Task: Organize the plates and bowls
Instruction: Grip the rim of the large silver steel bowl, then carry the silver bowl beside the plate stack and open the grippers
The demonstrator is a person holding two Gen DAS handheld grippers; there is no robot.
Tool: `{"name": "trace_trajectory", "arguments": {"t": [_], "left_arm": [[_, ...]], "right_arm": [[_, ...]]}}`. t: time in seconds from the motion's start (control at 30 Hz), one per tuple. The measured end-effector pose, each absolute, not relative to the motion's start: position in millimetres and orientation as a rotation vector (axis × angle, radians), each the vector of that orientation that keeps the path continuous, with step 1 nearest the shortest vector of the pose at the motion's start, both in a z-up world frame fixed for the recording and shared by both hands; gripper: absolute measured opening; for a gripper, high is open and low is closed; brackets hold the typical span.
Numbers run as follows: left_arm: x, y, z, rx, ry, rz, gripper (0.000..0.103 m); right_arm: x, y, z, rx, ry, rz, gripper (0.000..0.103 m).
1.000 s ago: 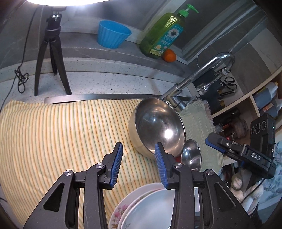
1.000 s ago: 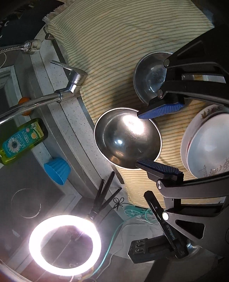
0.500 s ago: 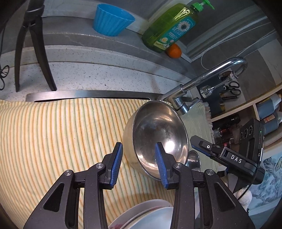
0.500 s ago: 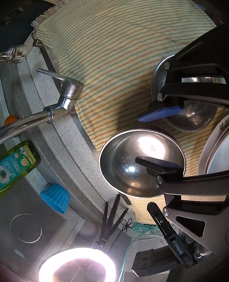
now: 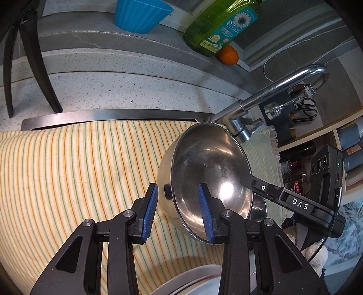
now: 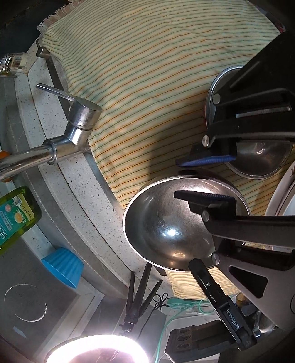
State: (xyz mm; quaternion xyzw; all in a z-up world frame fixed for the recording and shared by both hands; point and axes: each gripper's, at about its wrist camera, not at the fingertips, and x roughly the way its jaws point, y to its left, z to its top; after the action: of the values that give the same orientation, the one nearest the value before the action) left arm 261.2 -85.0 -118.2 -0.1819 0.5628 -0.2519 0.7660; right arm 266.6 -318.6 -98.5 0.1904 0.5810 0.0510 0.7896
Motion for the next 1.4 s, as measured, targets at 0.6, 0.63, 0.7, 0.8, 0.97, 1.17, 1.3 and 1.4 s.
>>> {"name": "trace_trajectory", "arguments": {"t": [0.6, 0.63, 0.7, 0.8, 0.97, 1.17, 1.3, 1.4], "left_arm": [[249.3, -63.7, -110.4, -0.384, 1.19, -0.51, 0.033], [247.2, -59.7, -109.5, -0.383, 1.186, -0.503, 0.033], [243.0, -52.9, -107.5, -0.382, 1.176, -0.486, 0.033], [234.8, -38.3, -104.6, -0.393, 1.16, -0.457, 0.033], [218.6, -11.5, -100.1, -0.404, 1.135, -0.406, 0.033], [192.7, 26.7, -93.4, -0.438, 1.101, -0.34, 0.033], [175.1, 49.6, -91.5, -0.454, 1.084, -0.293, 0.033], [163.0, 63.2, -92.9, -0.464, 1.078, -0.258, 0.033]], "right_arm": [[257.8, -290.0, -88.7, 0.353, 1.241, 0.17, 0.017], [256.2, -286.0, -87.5, 0.347, 1.24, 0.179, 0.017], [253.0, -276.5, -85.3, 0.336, 1.24, 0.199, 0.017], [247.1, -259.1, -82.5, 0.308, 1.241, 0.233, 0.017], [238.0, -225.9, -80.9, 0.268, 1.25, 0.302, 0.017], [222.1, -188.7, -80.2, 0.23, 1.265, 0.388, 0.017], [212.4, -161.9, -81.2, 0.191, 1.277, 0.441, 0.017], [206.0, -144.7, -84.2, 0.17, 1.288, 0.478, 0.017]]}}
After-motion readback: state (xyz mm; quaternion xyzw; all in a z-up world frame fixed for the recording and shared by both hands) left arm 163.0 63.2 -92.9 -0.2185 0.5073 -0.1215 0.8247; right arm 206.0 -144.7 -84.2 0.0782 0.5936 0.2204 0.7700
